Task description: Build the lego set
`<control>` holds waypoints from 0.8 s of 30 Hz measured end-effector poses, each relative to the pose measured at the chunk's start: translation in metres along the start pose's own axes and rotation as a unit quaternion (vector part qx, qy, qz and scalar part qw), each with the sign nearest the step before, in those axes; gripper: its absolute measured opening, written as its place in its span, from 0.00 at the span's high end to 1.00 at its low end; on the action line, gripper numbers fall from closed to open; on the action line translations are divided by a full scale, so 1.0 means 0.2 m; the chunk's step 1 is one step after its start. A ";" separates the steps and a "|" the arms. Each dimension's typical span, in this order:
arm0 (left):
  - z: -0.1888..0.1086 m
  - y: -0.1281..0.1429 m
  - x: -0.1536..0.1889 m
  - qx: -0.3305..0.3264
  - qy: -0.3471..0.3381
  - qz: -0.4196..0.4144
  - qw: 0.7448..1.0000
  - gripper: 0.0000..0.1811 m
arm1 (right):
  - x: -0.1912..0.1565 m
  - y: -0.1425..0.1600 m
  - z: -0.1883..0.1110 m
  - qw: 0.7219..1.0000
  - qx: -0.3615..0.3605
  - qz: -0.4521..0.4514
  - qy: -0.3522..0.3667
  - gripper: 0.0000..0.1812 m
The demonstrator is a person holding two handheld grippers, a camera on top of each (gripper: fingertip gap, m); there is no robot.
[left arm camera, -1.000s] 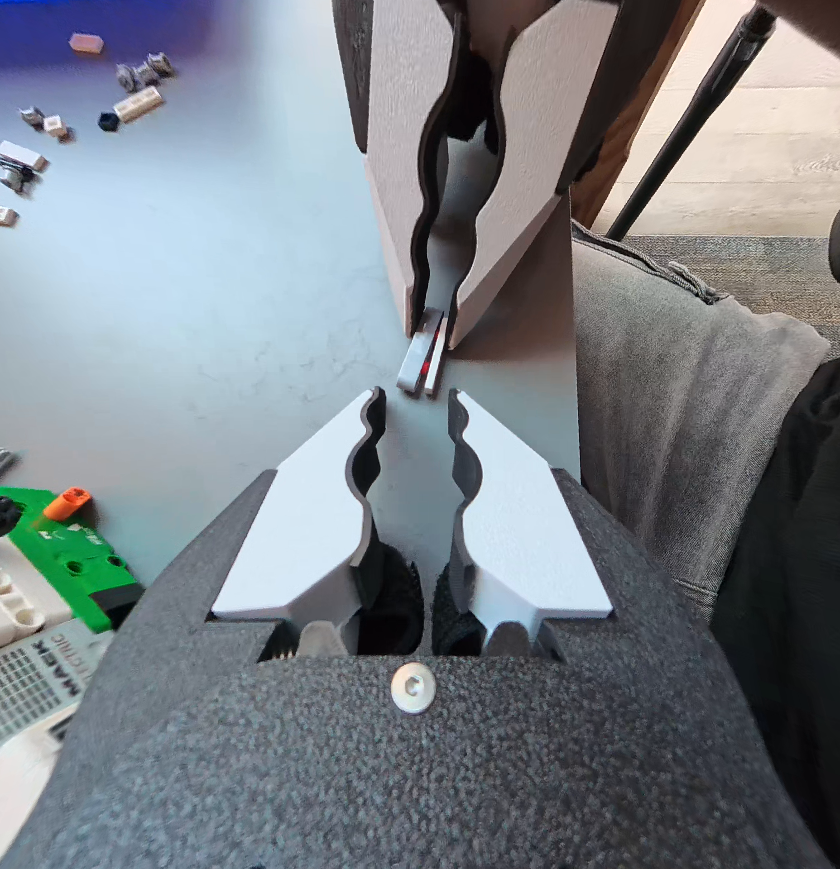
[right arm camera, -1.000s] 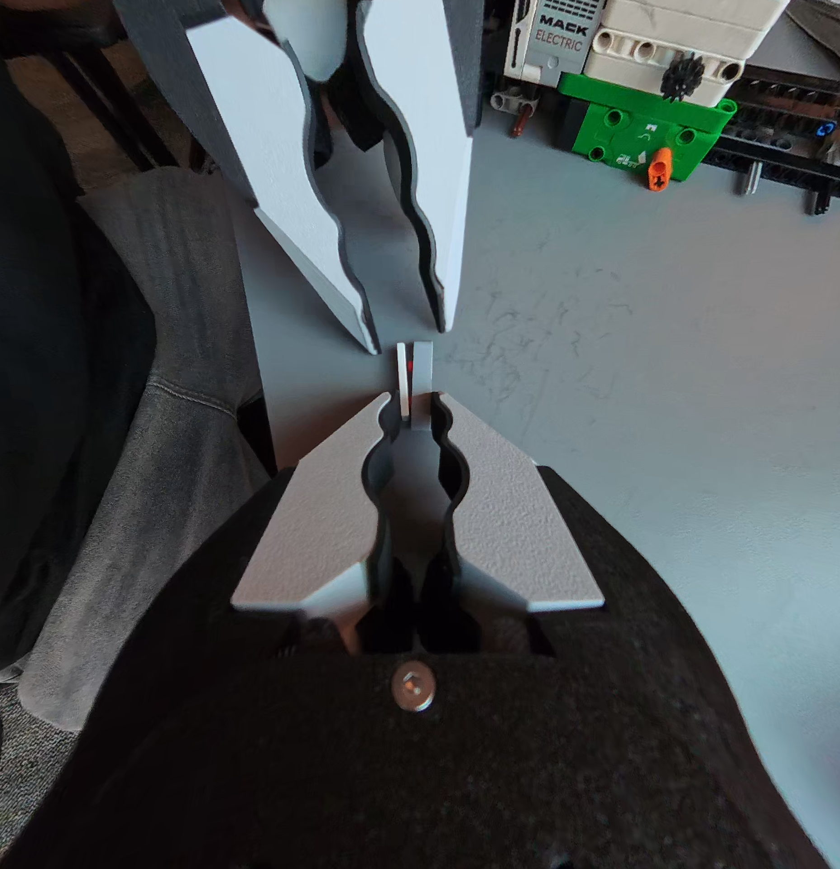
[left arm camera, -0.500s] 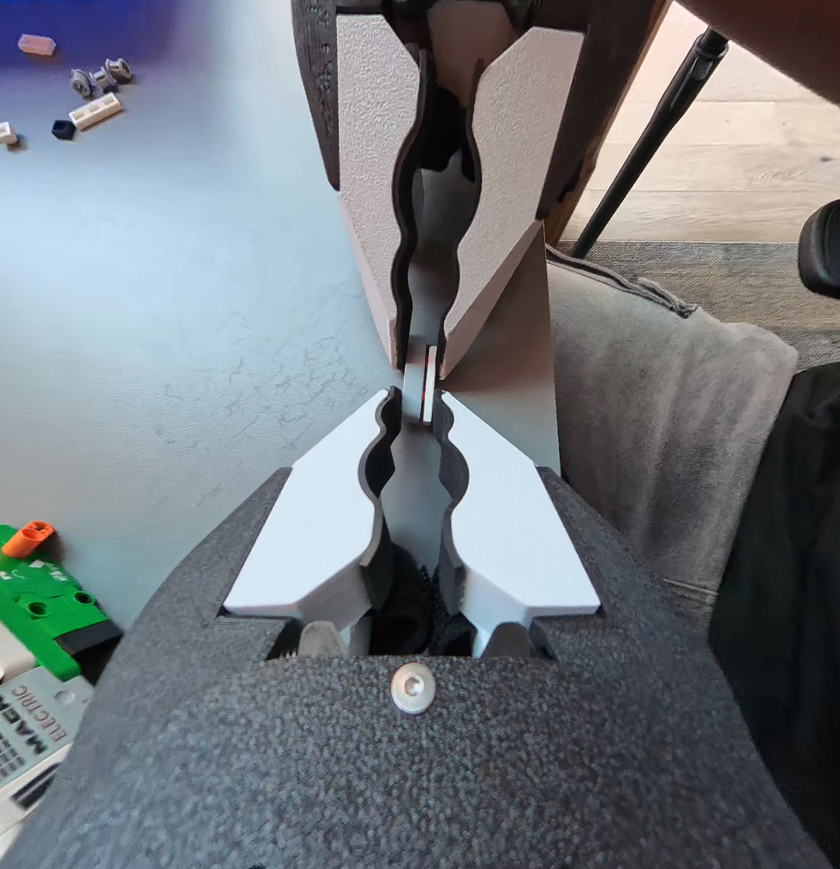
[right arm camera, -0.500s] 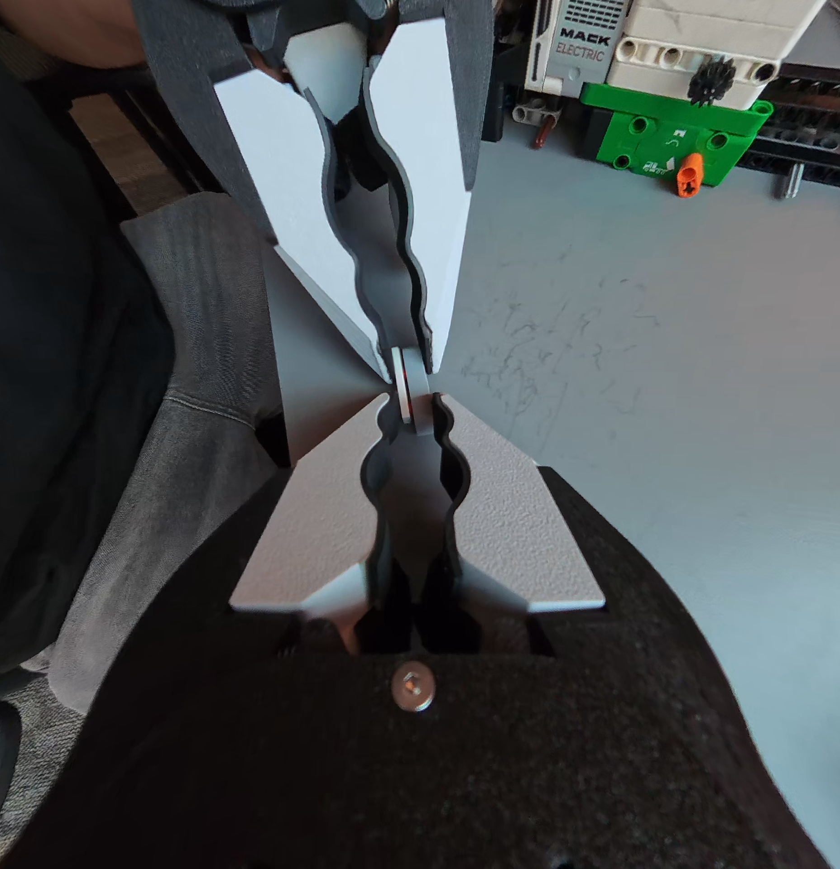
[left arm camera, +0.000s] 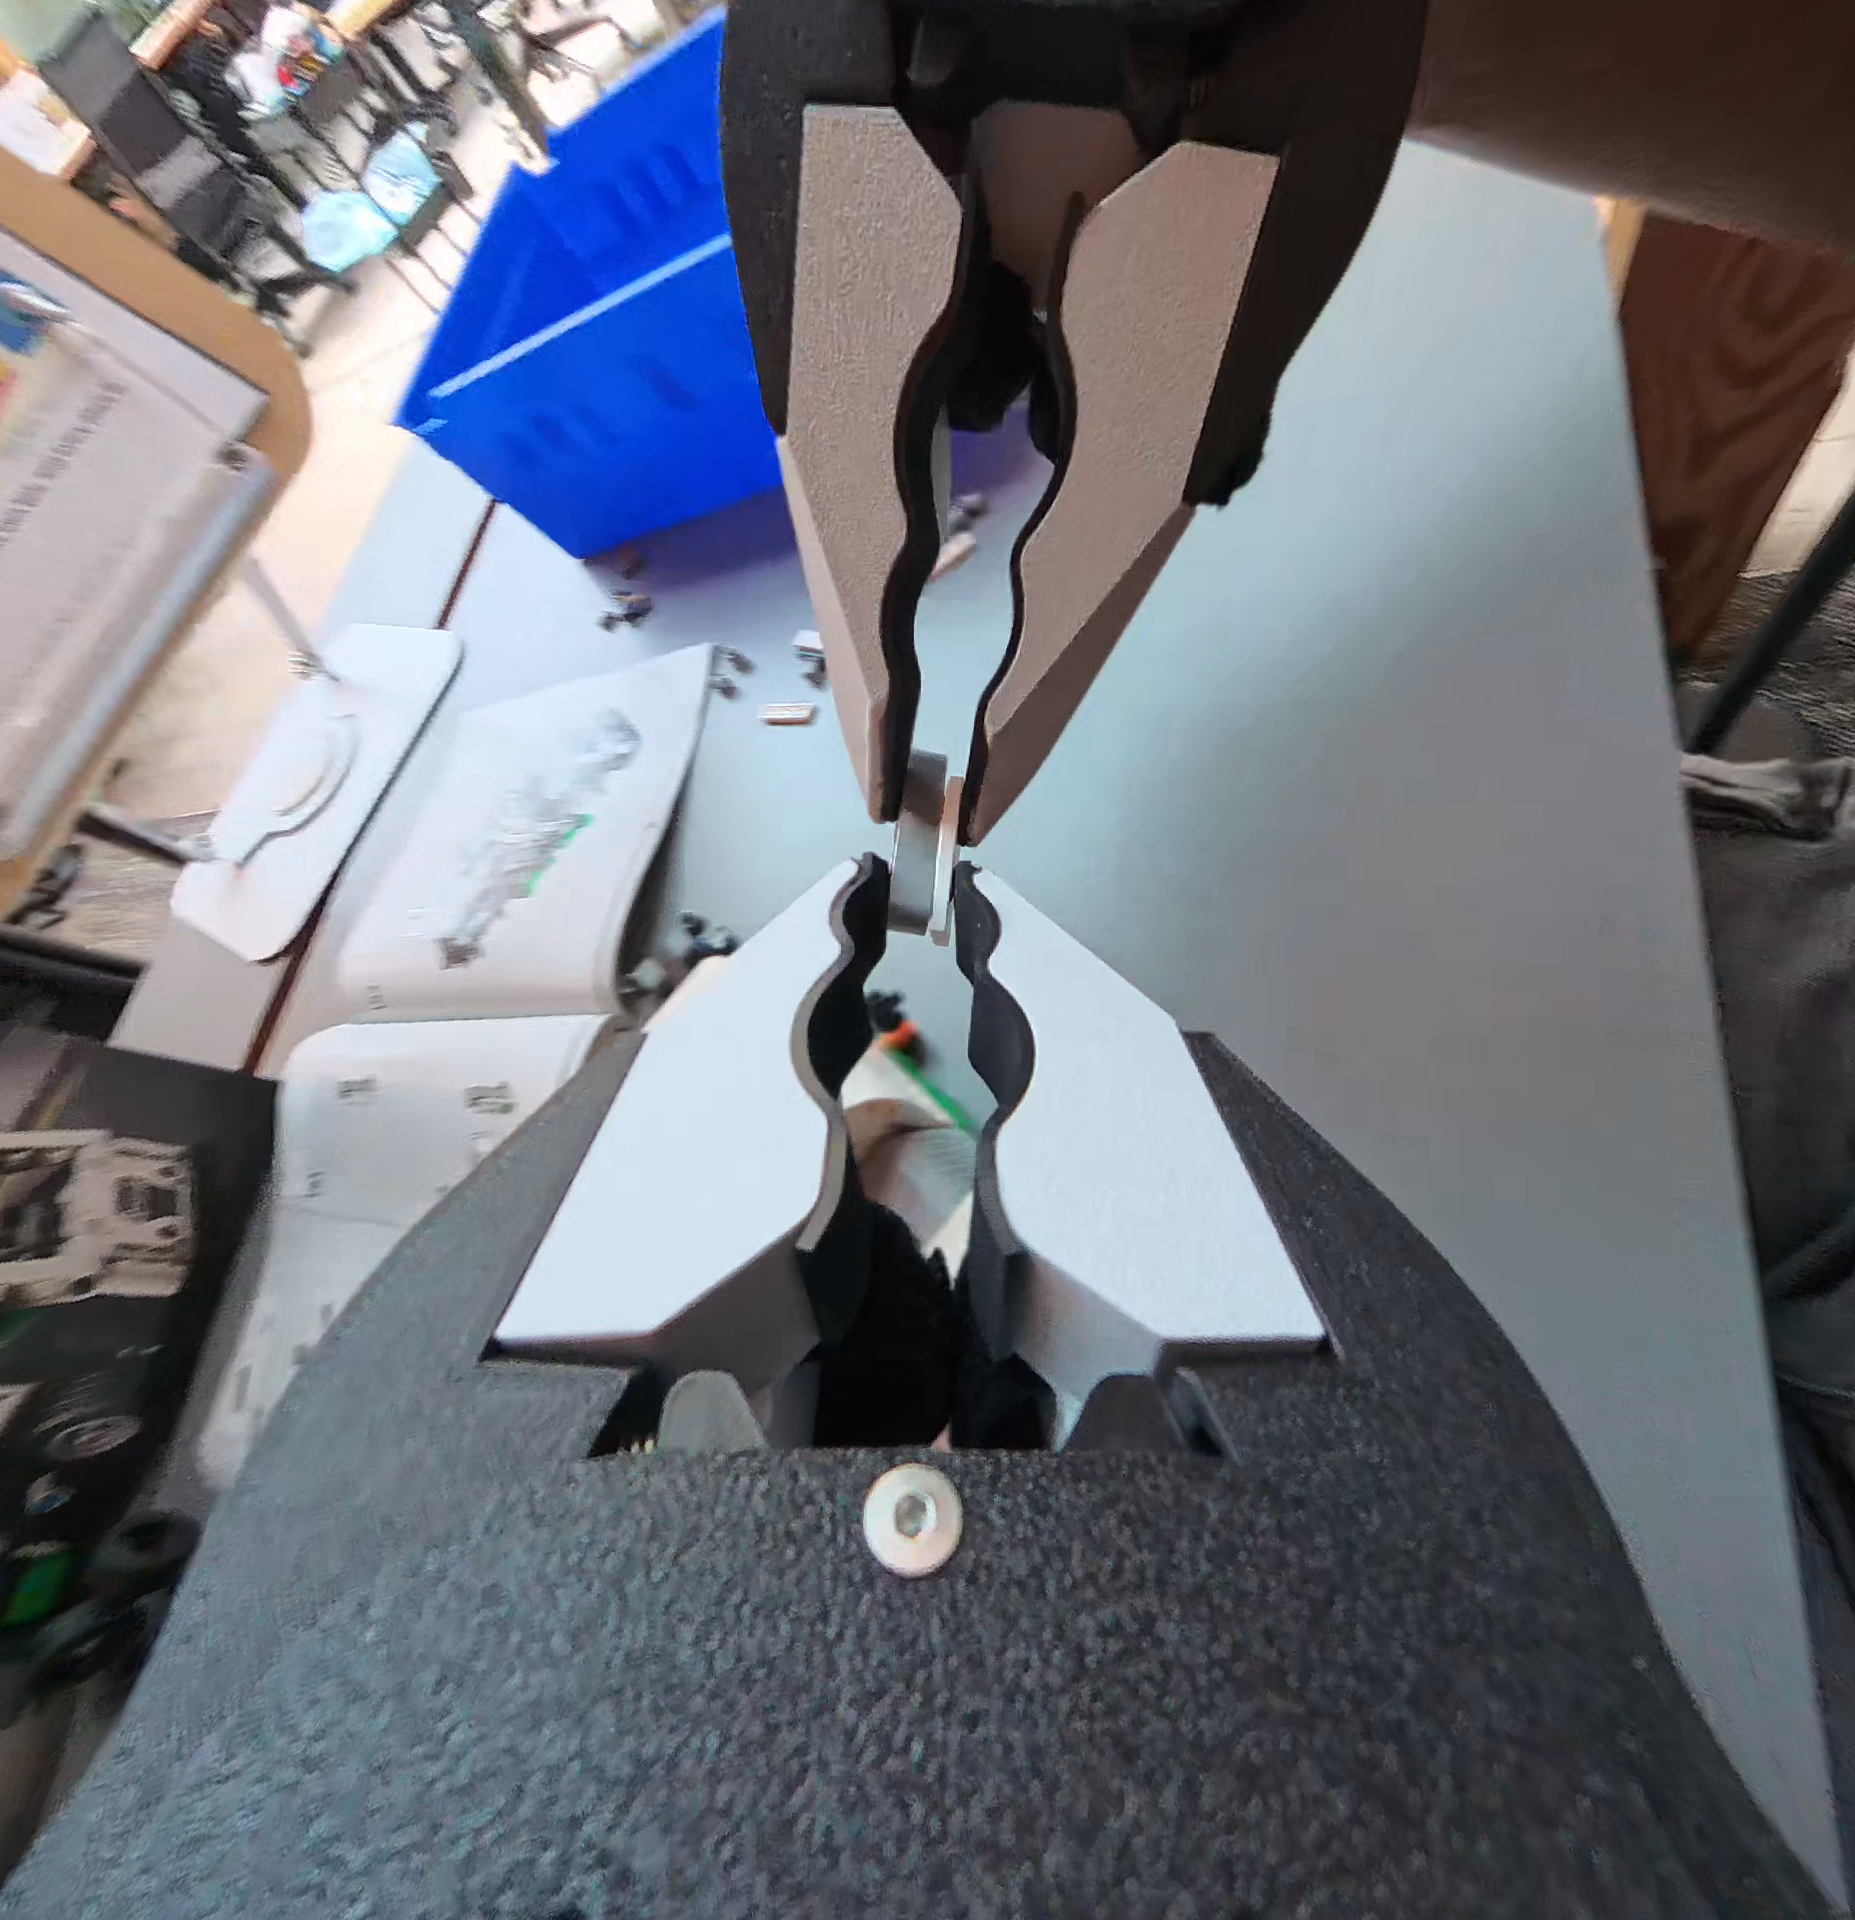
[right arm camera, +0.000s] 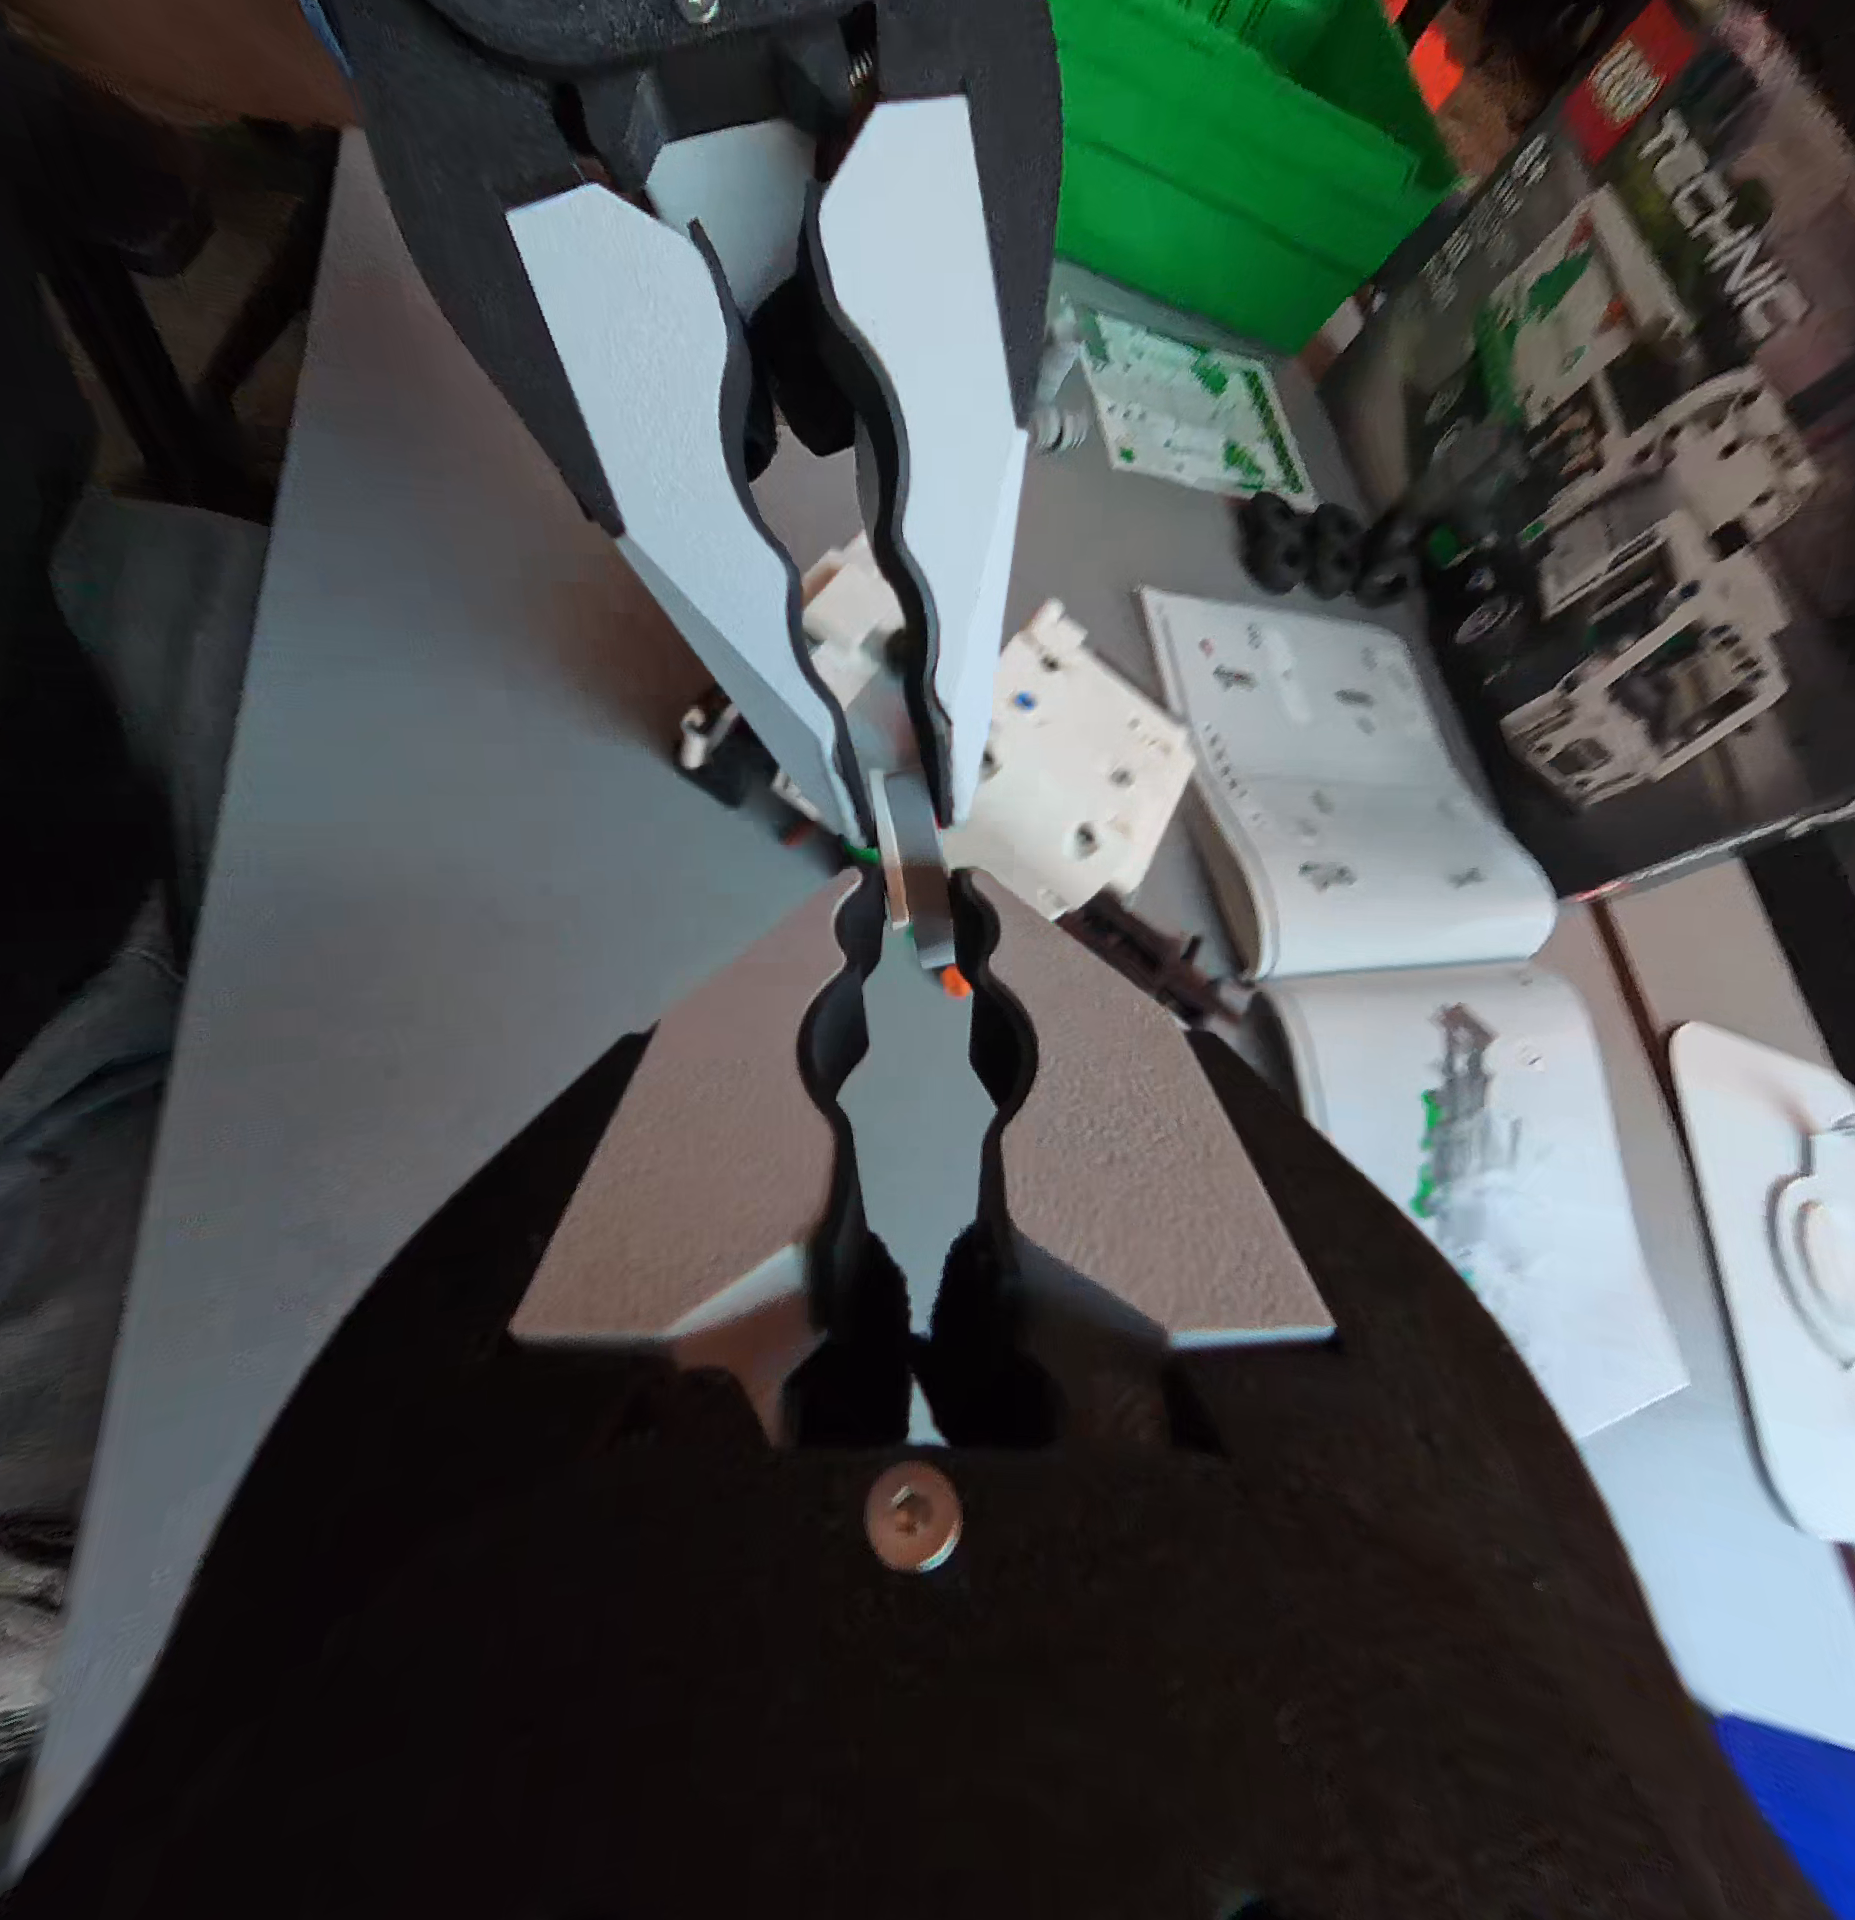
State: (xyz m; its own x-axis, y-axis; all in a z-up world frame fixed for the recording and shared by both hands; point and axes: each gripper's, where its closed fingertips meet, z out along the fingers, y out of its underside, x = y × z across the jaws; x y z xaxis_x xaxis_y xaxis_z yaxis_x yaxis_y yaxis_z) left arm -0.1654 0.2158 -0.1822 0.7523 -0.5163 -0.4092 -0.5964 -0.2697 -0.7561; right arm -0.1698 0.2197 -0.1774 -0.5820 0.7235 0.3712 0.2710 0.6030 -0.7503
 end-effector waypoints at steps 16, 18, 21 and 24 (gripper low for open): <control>-0.30 0.10 -0.59 0.050 -0.148 -0.023 0.988 0.94 | 0.50 -0.31 0.34 0.993 0.116 0.008 0.034 0.94; -0.30 0.12 -0.62 0.068 -0.139 -0.045 0.987 0.92 | 0.56 -0.23 0.37 0.989 0.124 0.070 0.031 0.94; -0.26 0.18 -0.67 0.103 -0.110 -0.090 0.984 0.89 | 0.64 -0.16 0.38 0.952 0.175 0.248 -0.032 0.94; -0.17 0.24 -0.71 0.111 -0.105 -0.059 0.987 0.86 | 0.65 -0.11 0.39 0.885 0.205 0.396 -0.135 0.94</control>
State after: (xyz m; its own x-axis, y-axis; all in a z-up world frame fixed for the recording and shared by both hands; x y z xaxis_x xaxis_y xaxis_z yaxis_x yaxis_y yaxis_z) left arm -0.3106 0.2481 -0.1437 0.8680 -0.3067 -0.3906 -0.4428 -0.1219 -0.8883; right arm -0.3121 0.2743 -0.1547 -0.5110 0.7252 -0.4616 0.4067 -0.2691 -0.8730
